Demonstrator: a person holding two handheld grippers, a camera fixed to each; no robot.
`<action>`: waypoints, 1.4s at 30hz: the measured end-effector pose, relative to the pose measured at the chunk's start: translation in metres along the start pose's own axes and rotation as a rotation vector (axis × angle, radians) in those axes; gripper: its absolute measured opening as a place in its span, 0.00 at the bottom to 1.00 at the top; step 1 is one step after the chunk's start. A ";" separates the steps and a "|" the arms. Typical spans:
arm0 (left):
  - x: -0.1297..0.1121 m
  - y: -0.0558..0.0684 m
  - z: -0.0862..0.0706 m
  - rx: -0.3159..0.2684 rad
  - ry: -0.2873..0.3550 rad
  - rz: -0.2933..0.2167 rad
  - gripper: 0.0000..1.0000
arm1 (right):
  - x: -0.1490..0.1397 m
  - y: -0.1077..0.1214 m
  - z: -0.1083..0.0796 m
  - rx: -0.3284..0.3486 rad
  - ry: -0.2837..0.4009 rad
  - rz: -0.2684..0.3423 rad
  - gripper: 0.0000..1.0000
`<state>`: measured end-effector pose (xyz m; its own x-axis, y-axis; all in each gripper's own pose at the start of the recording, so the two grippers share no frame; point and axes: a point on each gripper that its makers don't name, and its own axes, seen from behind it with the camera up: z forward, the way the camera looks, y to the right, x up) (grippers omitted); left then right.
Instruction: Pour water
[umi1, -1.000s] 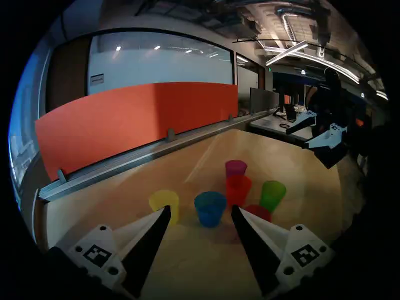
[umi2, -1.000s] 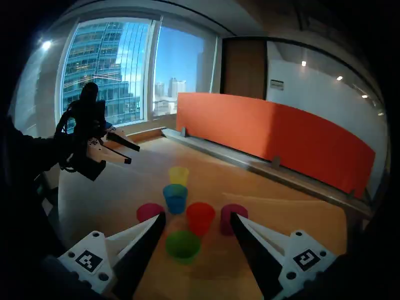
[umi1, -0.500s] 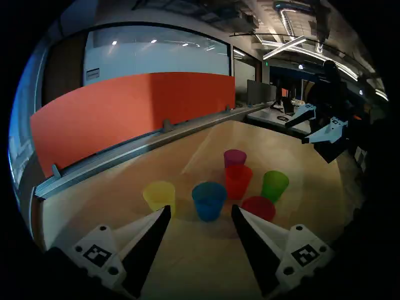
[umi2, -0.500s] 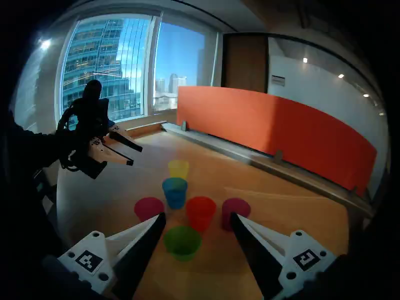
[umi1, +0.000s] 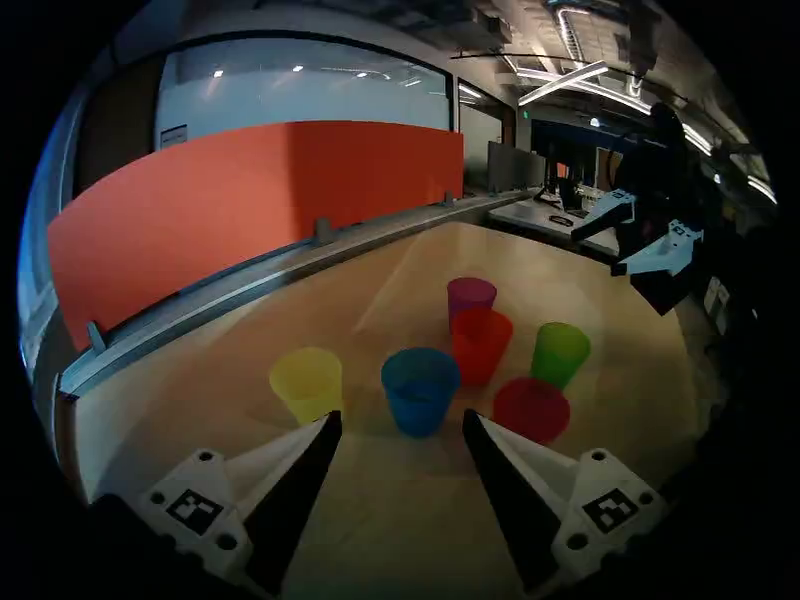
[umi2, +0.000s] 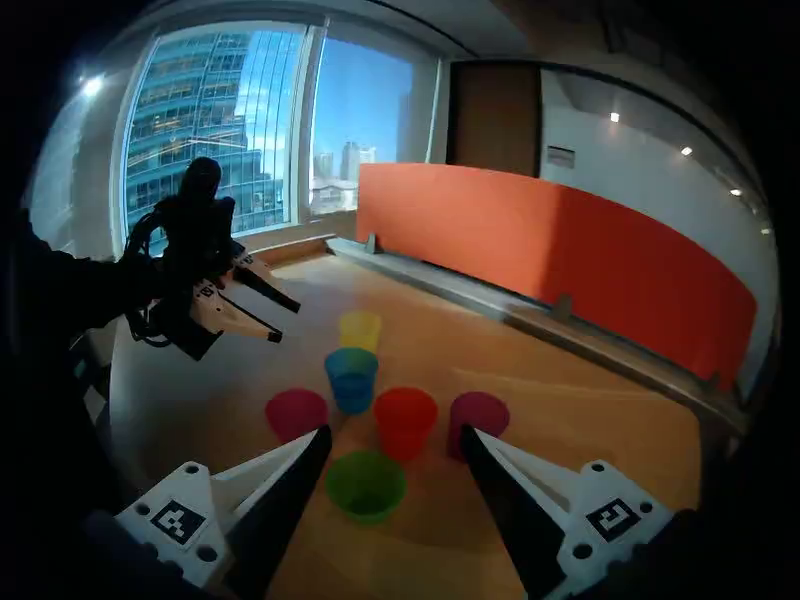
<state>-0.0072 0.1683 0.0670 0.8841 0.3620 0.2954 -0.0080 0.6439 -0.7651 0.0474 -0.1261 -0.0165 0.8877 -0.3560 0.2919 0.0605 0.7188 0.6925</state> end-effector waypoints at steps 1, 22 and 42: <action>-0.001 0.000 0.002 -0.003 -0.003 0.002 0.90 | 0.000 0.000 0.001 0.000 -0.001 -0.001 0.99; -0.014 0.011 0.043 -0.056 -0.064 0.038 0.90 | -0.037 -0.011 0.012 0.005 -0.059 -0.009 1.00; -0.029 0.015 0.074 -0.086 -0.123 0.054 0.90 | -0.083 -0.025 0.029 0.036 -0.140 -0.005 1.00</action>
<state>-0.0670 0.2172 0.0893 0.8197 0.4778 0.3158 -0.0099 0.5632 -0.8263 -0.0412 -0.1319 -0.0389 0.8152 -0.4408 0.3758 0.0459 0.6959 0.7167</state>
